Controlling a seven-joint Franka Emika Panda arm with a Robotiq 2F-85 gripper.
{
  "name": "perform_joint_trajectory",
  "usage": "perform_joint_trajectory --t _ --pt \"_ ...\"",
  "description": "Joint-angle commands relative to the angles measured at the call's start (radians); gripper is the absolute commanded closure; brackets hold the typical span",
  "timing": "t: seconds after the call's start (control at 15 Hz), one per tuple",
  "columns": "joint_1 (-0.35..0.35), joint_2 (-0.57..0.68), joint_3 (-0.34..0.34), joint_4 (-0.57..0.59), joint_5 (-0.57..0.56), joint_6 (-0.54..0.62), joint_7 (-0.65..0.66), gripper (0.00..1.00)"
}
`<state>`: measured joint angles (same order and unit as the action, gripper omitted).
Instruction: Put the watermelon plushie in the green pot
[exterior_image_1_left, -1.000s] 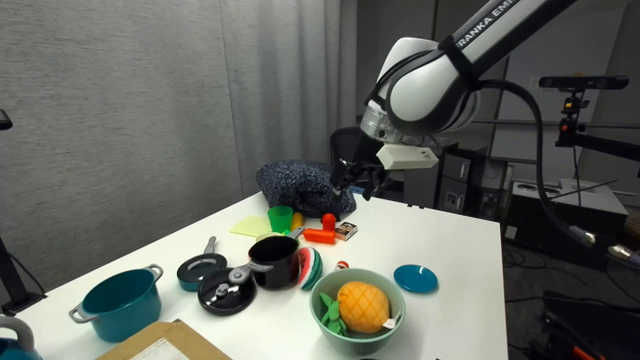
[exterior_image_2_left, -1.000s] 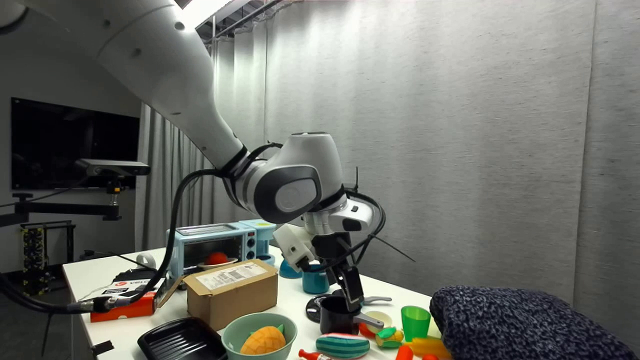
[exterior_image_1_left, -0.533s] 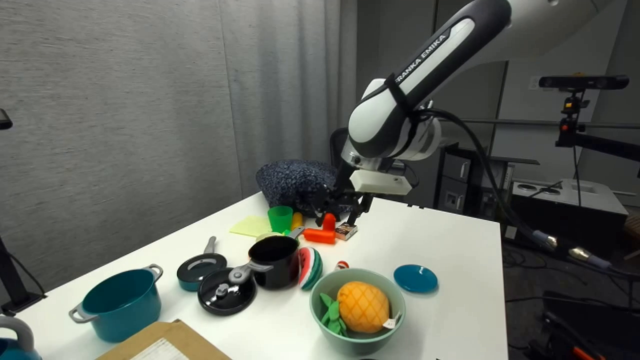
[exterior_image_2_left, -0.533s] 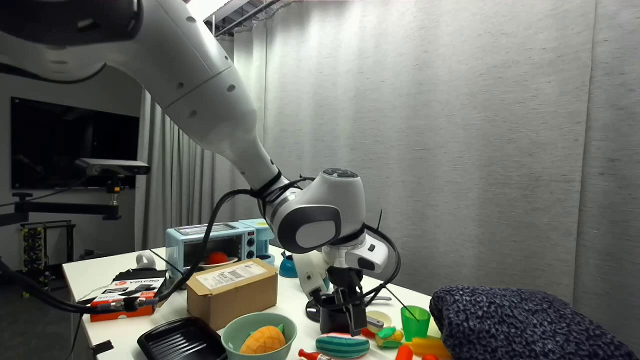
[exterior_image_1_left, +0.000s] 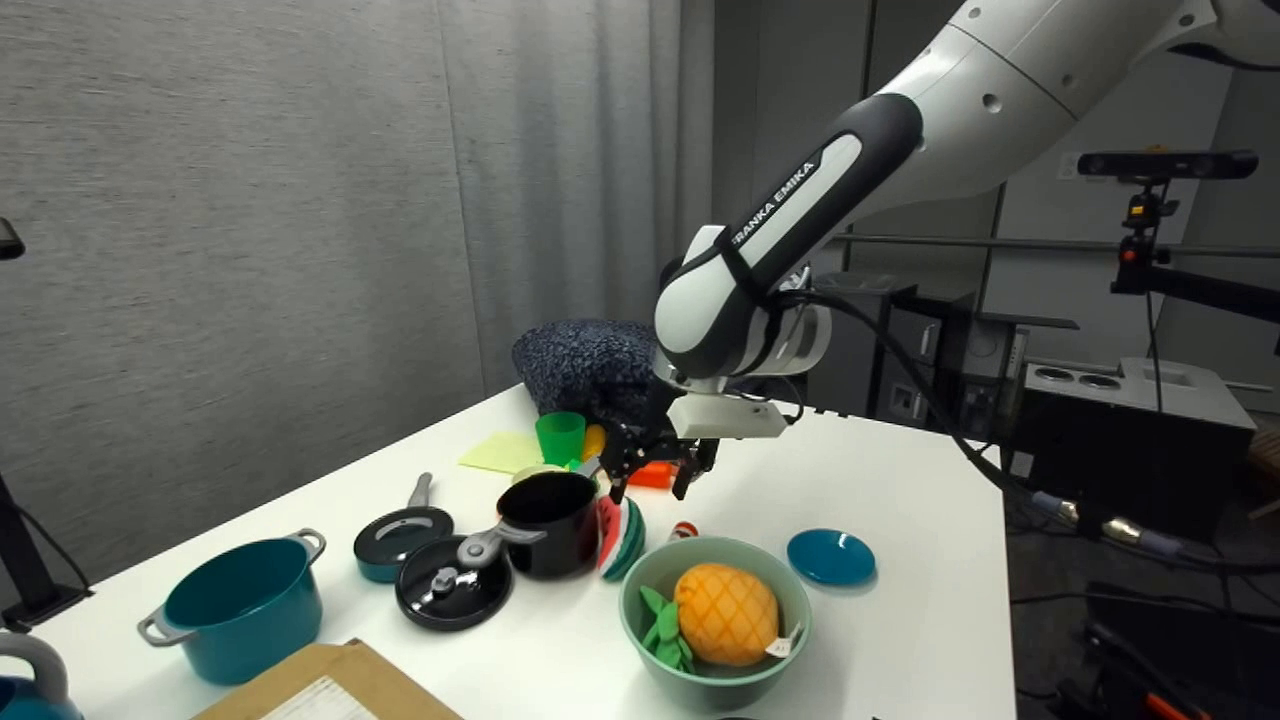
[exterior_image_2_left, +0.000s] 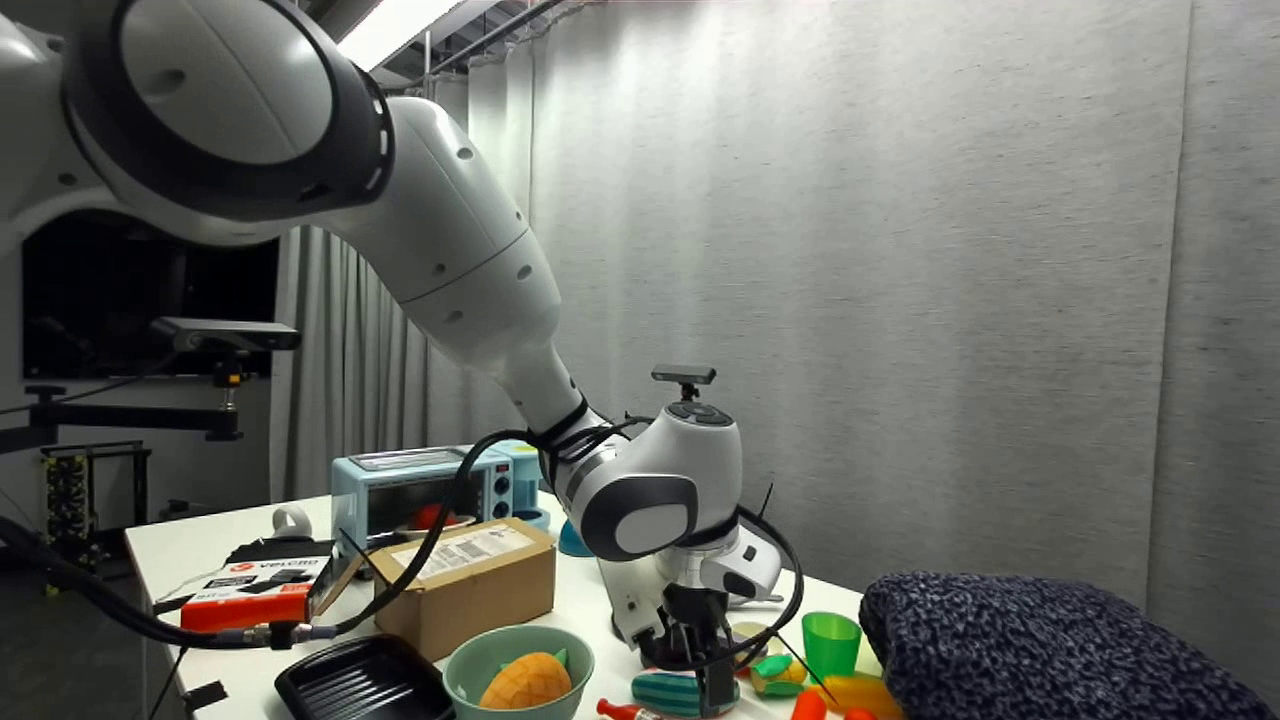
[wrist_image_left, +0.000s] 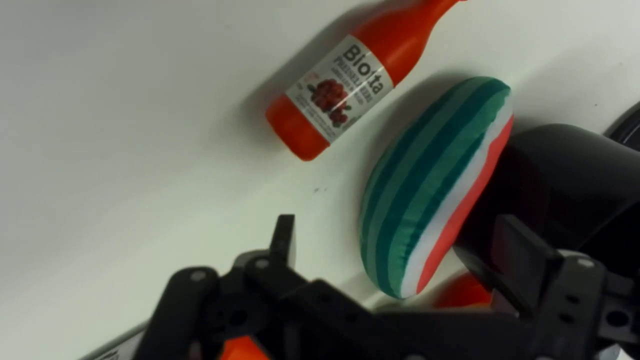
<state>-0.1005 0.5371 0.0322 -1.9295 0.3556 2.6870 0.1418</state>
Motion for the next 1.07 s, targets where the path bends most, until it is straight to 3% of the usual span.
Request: perform_joint_trajectory --t 0.0,0.53,0.8,1.0 --pt "-0.009 0.060 0.033 0.084 0.025 -0.017 -0.005 0.00" --pt "0.045 0.096 -0.005 0.109 -0.052 -0.017 0.030 0.00" --pt "0.082 0.093 -0.074 0.108 -0.154 -0.043 0.066 0.00" --pt "0.071 0.096 -0.091 0.107 -0.175 -0.017 0.060 0.00"
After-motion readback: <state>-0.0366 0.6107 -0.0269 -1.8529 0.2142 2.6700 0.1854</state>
